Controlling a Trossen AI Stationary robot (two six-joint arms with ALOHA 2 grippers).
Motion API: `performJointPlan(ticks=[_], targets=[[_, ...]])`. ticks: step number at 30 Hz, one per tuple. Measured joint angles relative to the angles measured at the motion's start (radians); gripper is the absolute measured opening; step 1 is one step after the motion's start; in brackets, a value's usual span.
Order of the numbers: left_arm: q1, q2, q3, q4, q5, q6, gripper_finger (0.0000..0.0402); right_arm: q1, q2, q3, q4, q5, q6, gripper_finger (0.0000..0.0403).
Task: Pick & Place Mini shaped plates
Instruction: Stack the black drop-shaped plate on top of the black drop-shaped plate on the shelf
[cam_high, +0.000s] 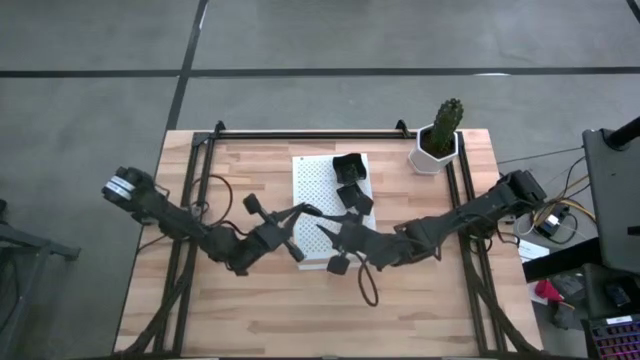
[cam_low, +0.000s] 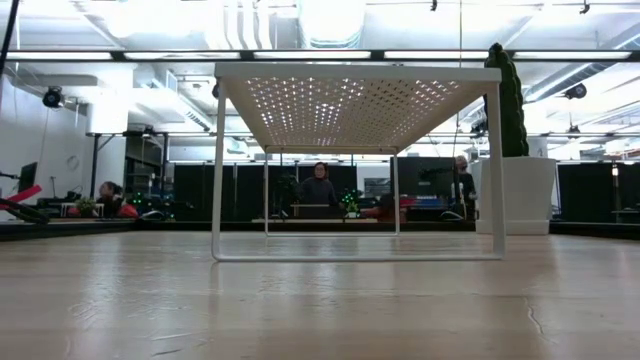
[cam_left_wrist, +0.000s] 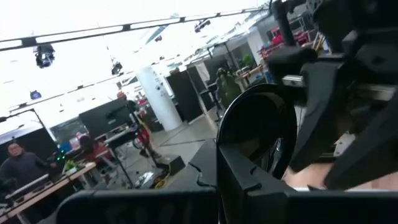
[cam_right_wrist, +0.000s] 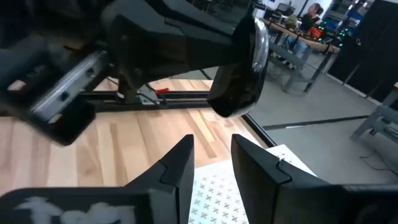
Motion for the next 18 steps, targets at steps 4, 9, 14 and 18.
performJointPlan(ticks=[4,9,14,18], targets=[[0.014,0.029,0.022,-0.003,0.025,-0.003,0.0,-0.004,0.0,0.0,0.016,0.011,-0.018,0.009],[0.017,0.054,0.037,0.011,0.043,-0.002,0.0,-0.003,0.0,0.0,0.039,0.018,-0.054,0.0076],[0.019,0.056,0.041,0.013,0.064,0.01,0.0,-0.005,0.0,-0.001,0.037,0.039,-0.063,0.0065],[0.021,0.053,0.041,0.02,0.08,0.058,0.0,-0.004,0.0,0.0,0.039,0.038,-0.068,0.0061]])
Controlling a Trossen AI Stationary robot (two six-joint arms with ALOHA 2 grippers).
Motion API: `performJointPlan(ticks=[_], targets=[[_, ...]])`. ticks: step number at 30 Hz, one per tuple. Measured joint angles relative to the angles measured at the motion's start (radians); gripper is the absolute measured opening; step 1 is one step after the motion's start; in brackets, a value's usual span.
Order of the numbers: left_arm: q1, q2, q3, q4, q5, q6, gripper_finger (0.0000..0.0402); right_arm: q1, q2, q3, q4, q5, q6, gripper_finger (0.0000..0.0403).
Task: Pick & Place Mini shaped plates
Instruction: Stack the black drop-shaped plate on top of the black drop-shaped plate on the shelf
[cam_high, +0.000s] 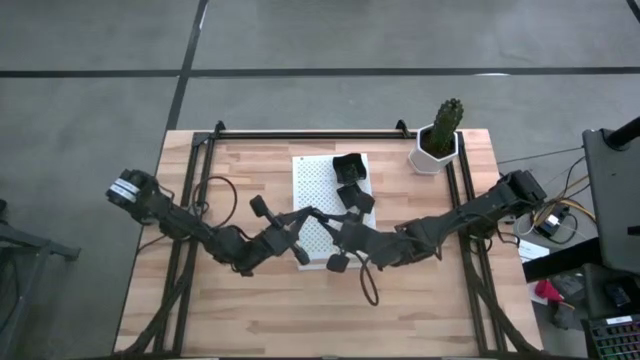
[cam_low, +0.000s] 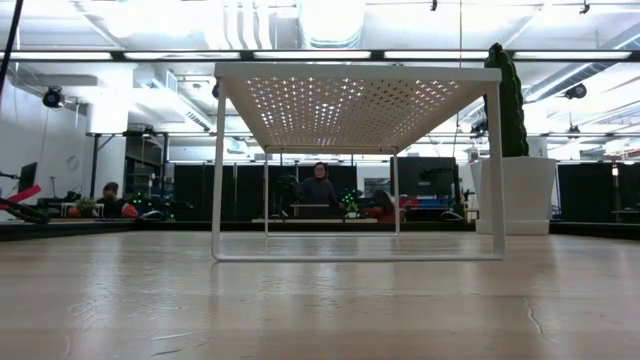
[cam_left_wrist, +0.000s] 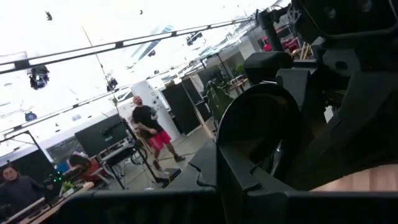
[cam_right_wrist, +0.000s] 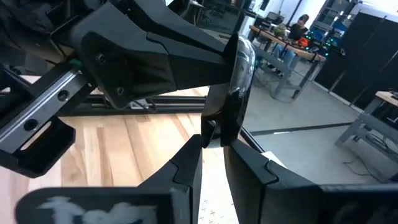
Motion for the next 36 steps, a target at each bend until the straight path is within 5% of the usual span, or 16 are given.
performJointPlan(ticks=[36], targets=[[0.003,0.0,0.0,-0.041,0.158,-0.09,0.0001,-0.002,-0.051,-0.001,0.006,0.06,-0.092,0.0008]])
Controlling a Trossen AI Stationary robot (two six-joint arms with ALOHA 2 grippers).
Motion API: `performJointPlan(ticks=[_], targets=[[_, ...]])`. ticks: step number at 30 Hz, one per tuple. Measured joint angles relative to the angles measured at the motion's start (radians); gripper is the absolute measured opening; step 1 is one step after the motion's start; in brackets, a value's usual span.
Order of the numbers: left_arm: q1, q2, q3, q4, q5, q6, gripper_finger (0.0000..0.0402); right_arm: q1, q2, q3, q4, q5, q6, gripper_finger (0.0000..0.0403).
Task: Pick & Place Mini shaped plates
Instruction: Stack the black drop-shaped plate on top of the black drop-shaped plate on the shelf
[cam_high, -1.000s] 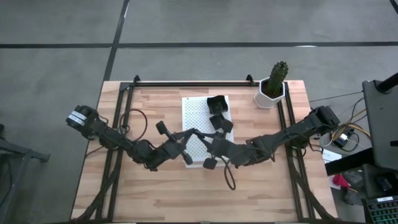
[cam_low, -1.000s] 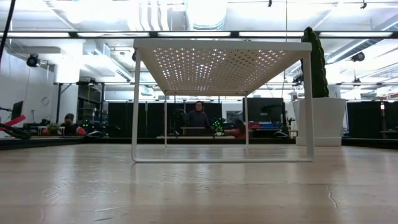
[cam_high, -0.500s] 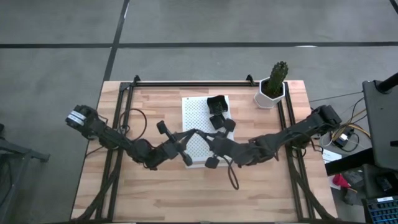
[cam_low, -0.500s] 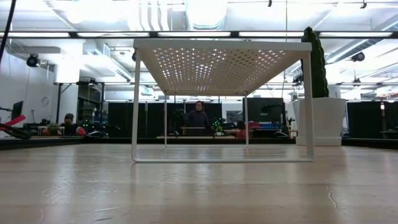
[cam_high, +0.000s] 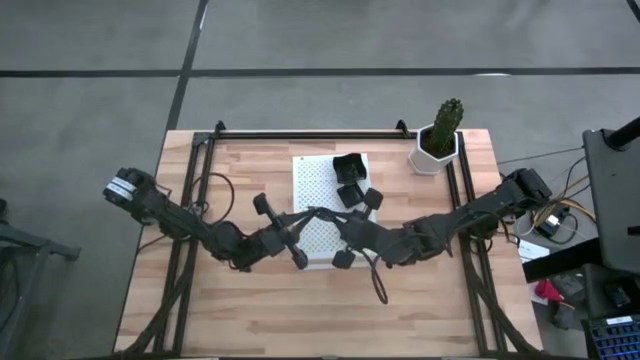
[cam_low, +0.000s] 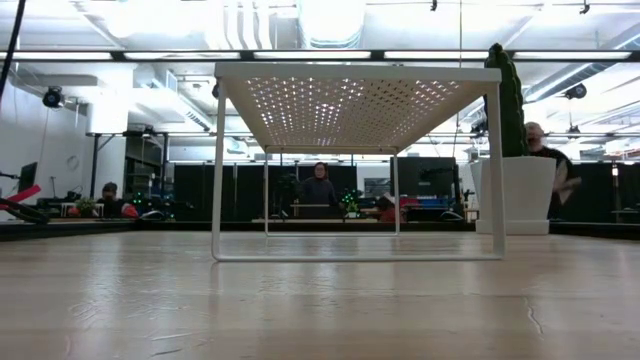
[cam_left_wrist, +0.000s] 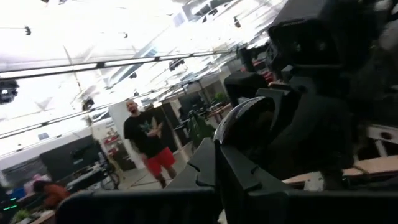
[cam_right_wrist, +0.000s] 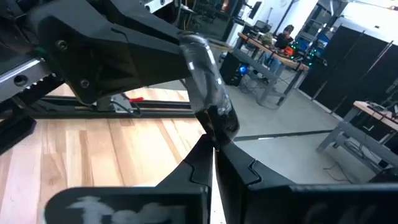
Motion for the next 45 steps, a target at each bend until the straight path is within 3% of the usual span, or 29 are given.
performJointPlan(ticks=[4,13,19,26,45], targets=[[0.0,0.001,0.0,-0.024,0.036,-0.016,0.0014,0.0,-0.009,0.004,0.011,0.017,-0.014,0.0008],[-0.001,0.01,-0.007,-0.106,0.1,-0.08,0.0101,-0.006,-0.03,0.011,0.061,0.017,-0.105,0.0008],[-0.009,0.006,-0.003,-0.116,0.103,-0.113,0.0134,-0.005,-0.032,0.009,0.044,0.017,-0.156,0.0008],[-0.018,0.005,-0.003,-0.109,0.096,-0.148,0.0147,-0.002,-0.068,0.007,0.002,0.017,-0.23,0.0008],[-0.051,-0.022,-0.002,-0.108,0.013,-0.197,0.0147,-0.006,-0.195,0.027,-0.273,0.009,0.079,0.0008]])
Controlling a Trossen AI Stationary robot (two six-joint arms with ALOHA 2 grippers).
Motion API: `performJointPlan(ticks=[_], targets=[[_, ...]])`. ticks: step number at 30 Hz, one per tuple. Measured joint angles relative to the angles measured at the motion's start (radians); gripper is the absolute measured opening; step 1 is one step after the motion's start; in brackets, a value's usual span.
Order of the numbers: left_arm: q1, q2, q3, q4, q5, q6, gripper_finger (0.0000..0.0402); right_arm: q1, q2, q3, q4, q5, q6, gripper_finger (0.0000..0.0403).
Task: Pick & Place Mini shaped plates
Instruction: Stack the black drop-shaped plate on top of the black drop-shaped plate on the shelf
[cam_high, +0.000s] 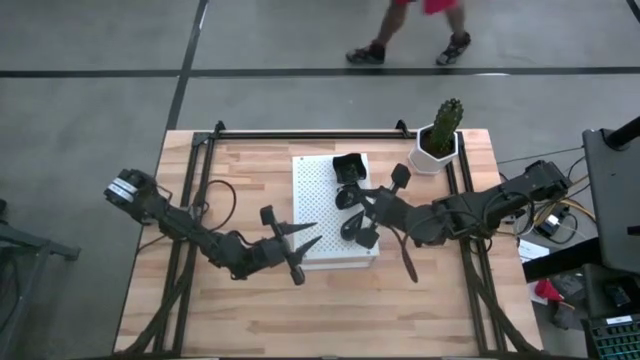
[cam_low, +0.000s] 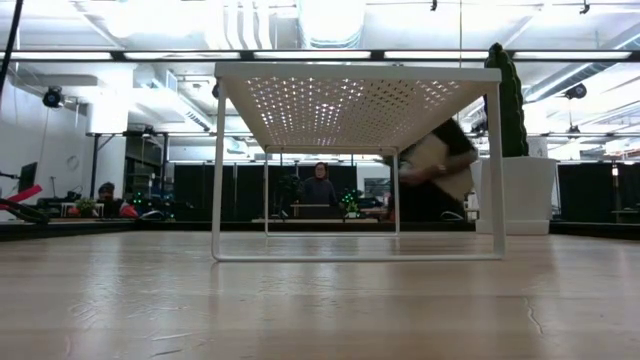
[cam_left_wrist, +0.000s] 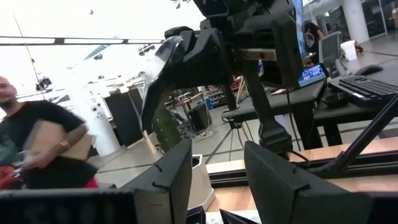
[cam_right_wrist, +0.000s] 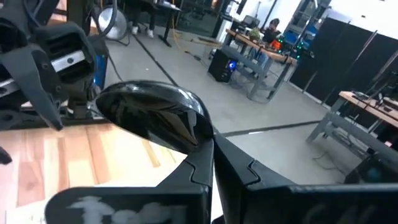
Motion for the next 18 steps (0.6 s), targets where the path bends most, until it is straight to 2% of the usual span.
performJointPlan(ticks=[3,5,7,9,12,15,18], targets=[[0.0,-0.002,0.0,-0.001,-0.002,0.0,0.0147,0.0,0.0,-0.001,-0.005,-0.022,-0.029,0.0008],[-0.003,-0.005,0.0,-0.001,-0.011,0.001,0.0147,0.0,0.0,-0.001,-0.006,-0.1,-0.096,0.0008],[-0.017,-0.016,0.0,-0.011,-0.062,0.001,0.0147,0.0,0.0,0.002,-0.034,-0.188,-0.158,0.0008],[-0.04,-0.039,0.0,-0.047,-0.134,0.001,0.0147,0.001,0.003,0.025,-0.135,-0.232,-0.178,0.0008],[-0.077,-0.085,0.001,-0.159,-0.203,-0.034,0.0147,-0.006,0.016,0.082,-0.308,-0.243,-0.181,0.0008],[-0.101,-0.132,0.001,-0.298,-0.196,-0.145,0.0146,-0.017,0.038,0.141,-0.443,-0.297,-0.182,0.0008],[-0.101,-0.19,0.001,-0.485,-0.148,-0.319,0.0147,-0.038,0.065,0.196,-0.564,-0.388,-0.168,0.0008]])
